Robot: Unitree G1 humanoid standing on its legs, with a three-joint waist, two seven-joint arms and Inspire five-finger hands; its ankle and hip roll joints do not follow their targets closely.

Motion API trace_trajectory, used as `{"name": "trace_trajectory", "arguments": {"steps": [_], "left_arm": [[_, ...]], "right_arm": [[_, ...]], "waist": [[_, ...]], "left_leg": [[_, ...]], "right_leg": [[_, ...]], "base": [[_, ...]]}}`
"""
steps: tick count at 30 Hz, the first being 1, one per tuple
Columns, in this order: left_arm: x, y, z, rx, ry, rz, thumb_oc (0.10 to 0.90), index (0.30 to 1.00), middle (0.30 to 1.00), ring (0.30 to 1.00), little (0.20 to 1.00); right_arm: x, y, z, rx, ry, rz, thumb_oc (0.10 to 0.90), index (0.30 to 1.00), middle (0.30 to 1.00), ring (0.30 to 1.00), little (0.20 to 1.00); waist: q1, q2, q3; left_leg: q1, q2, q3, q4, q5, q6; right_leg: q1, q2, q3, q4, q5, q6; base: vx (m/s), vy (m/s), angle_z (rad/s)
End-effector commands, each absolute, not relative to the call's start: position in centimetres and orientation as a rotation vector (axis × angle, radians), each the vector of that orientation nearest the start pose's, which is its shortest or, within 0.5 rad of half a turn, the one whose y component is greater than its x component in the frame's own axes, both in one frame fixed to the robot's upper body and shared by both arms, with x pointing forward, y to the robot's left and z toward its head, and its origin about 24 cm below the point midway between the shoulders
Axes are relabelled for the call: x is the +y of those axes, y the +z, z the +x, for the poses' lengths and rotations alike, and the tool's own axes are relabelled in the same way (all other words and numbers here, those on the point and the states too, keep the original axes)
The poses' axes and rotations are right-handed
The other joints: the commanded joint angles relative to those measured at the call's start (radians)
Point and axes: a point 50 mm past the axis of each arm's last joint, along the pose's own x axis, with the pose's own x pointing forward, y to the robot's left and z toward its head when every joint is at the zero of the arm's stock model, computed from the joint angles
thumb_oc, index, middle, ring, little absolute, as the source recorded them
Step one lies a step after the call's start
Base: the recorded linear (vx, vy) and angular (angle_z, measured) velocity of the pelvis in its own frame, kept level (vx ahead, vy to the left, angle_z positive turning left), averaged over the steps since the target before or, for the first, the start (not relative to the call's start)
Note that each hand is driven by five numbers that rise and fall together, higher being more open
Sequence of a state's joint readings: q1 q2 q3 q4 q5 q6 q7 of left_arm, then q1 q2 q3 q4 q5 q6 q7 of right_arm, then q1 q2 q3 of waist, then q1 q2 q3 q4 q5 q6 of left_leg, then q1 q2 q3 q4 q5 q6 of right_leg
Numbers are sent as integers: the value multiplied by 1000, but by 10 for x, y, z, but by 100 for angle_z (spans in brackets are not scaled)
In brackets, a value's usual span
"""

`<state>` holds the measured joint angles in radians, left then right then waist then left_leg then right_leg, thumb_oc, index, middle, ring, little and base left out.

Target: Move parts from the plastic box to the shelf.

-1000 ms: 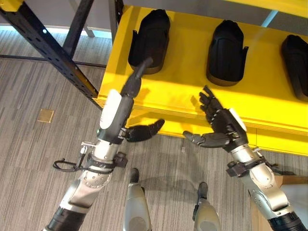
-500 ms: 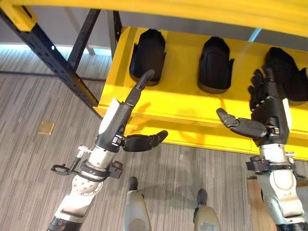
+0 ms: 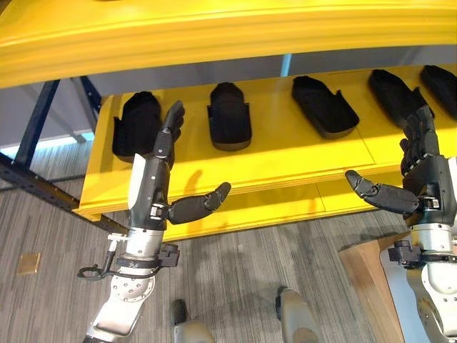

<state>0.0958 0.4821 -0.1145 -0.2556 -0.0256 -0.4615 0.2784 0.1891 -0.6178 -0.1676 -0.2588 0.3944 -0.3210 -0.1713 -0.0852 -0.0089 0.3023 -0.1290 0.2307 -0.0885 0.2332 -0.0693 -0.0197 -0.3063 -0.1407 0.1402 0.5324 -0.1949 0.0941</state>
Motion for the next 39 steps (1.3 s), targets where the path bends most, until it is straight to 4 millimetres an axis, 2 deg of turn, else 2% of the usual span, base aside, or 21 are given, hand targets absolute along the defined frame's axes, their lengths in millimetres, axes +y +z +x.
{"name": "trace_trajectory", "arguments": {"steps": [1,2,5,6,9,13,14,16,17,18,19,22,23,24,26,29,30,32,33,35,39], "left_arm": [[203,163,208,-821,42,321,900,1000,1000,1000,1000],[201,164,209,-821,15,323,900,1000,1000,1000,1000],[198,166,211,-820,-52,345,900,1000,1000,1000,1000],[197,166,211,-820,-70,349,900,1000,1000,1000,1000],[199,165,208,-819,-52,348,900,1000,1000,1000,1000],[198,164,208,-810,-65,328,900,1000,1000,1000,1000],[198,165,209,-813,-75,327,900,1000,1000,1000,1000],[198,167,208,-836,-91,365,900,1000,1000,1000,1000],[199,167,208,-836,-97,395,900,1000,1000,1000,1000],[200,166,209,-819,-99,396,900,1000,1000,1000,1000],[202,166,209,-808,-102,396,900,1000,1000,1000,1000],[203,167,207,-803,-143,427,900,1000,1000,1000,1000],[205,168,208,-787,-162,417,900,1000,1000,1000,1000],[205,168,208,-783,-173,416,900,1000,1000,1000,1000],[202,169,212,-774,-213,433,900,1000,1000,1000,1000],[199,166,212,-758,-244,435,900,1000,1000,1000,1000],[198,165,210,-750,-249,431,900,1000,1000,1000,1000],[199,165,208,-752,-248,429,900,1000,1000,1000,1000],[201,164,207,-746,-248,430,900,1000,1000,1000,1000],[204,162,205,-742,-243,441,900,1000,1000,1000,1000],[202,158,199,-717,-257,417,900,1000,1000,1000,1000]], "right_arm": [[-266,175,206,-677,-172,-246,900,1000,1000,1000,1000],[-266,172,205,-677,-195,-255,900,1000,1000,1000,1000],[-263,166,200,-685,-248,-301,900,1000,1000,1000,1000],[-260,165,197,-697,-267,-360,900,1000,1000,1000,1000],[-251,170,201,-733,-254,-448,900,1000,1000,1000,1000],[-245,175,207,-741,-212,-495,900,1000,1000,1000,1000],[-244,177,210,-745,-203,-493,900,1000,1000,1000,1000],[-241,178,215,-750,-201,-490,900,1000,1000,1000,1000],[-240,178,219,-745,-190,-460,900,1000,1000,1000,1000],[-238,177,221,-745,-189,-464,900,1000,1000,1000,1000],[-237,176,221,-747,-185,-471,900,1000,1000,1000,1000],[-239,174,223,-734,-193,-462,900,1000,1000,1000,1000],[-242,174,224,-731,-216,-464,900,1000,1000,1000,1000],[-244,174,224,-726,-231,-464,900,1000,1000,1000,1000],[-249,170,224,-702,-305,-474,900,1000,1000,1000,1000],[-253,167,224,-671,-363,-476,900,1000,1000,1000,1000],[-254,168,225,-661,-373,-488,900,1000,1000,1000,1000],[-257,168,225,-649,-370,-483,900,1000,1000,1000,1000],[-259,168,224,-636,-351,-480,900,1000,1000,1000,1000],[-258,168,224,-639,-336,-517,900,1000,1000,1000,1000],[-263,170,219,-633,-307,-569,900,1000,1000,1000,1000]], "waist": [[-2,-27,-84],[-2,-28,-87],[1,-32,-99],[3,-33,-104],[23,-37,-115],[37,-52,-137],[44,-58,-139],[57,-60,-126],[72,-63,-110],[76,-65,-101],[82,-69,-96],[98,-81,-98],[96,-88,-100],[93,-91,-101],[75,-95,-106],[62,-98,-106],[69,-107,-108],[81,-120,-110],[90,-141,-109],[93,-157,-106],[90,-152,-109]], "left_leg": [[-3,-134,48,-64,17,-26],[-7,-175,95,-80,17,-11],[8,-243,171,-170,51,16],[20,-263,171,-217,73,25],[41,-279,99,-286,98,39],[63,-277,117,-299,88,52],[58,-272,133,-292,83,55],[53,-260,155,-274,68,74],[51,-247,167,-251,53,85],[52,-241,169,-236,43,90],[54,-240,171,-224,35,93],[65,-223,161,-213,29,82],[75,-211,150,-211,23,73],[79,-206,144,-210,19,71],[96,-190,123,-204,-4,63],[114,-164,102,-198,-34,57],[111,-138,94,-182,-53,46],[92,-118,91,-157,-61,31],[69,-90,89,-126,-65,10],[63,-51,99,-117,-51,-18],[93,3,121,-168,11,-56]], "right_leg": [[216,111,-93,-306,55,-71],[225,121,-119,-348,85,-63],[236,138,-168,-432,160,-36],[233,148,-167,-445,181,-28],[229,175,-130,-447,175,-33],[244,183,-145,-439,157,-40],[238,187,-166,-396,145,-40],[185,188,-209,-199,156,-23],[147,177,-243,-31,161,-5],[122,167,-239,37,167,3],[112,141,-240,45,175,4],[145,46,-243,-104,203,5],[175,5,-222,-226,253,19],[180,-11,-204,-272,276,27],[186,-64,-134,-416,370,63],[164,-96,-76,-477,444,92],[169,-110,-84,-505,435,100],[204,-121,-124,-540,405,104],[231,-120,-151,-551,392,106],[246,-108,-177,-541,370,104],[276,-74,-221,-514,288,103]], "base": [[36,-188,-10],[31,-137,5],[72,-80,32],[99,-27,36],[133,62,43],[154,98,-9],[105,58,-7],[80,18,-11],[89,-32,-23],[102,-64,-36],[104,-118,-64],[116,-253,-72],[124,-335,-18],[149,-422,-15],[147,-439,5],[109,-391,26],[81,-496,30],[21,-514,40],[-18,-562,47],[-39,-429,47],[41,-245,31]]}}
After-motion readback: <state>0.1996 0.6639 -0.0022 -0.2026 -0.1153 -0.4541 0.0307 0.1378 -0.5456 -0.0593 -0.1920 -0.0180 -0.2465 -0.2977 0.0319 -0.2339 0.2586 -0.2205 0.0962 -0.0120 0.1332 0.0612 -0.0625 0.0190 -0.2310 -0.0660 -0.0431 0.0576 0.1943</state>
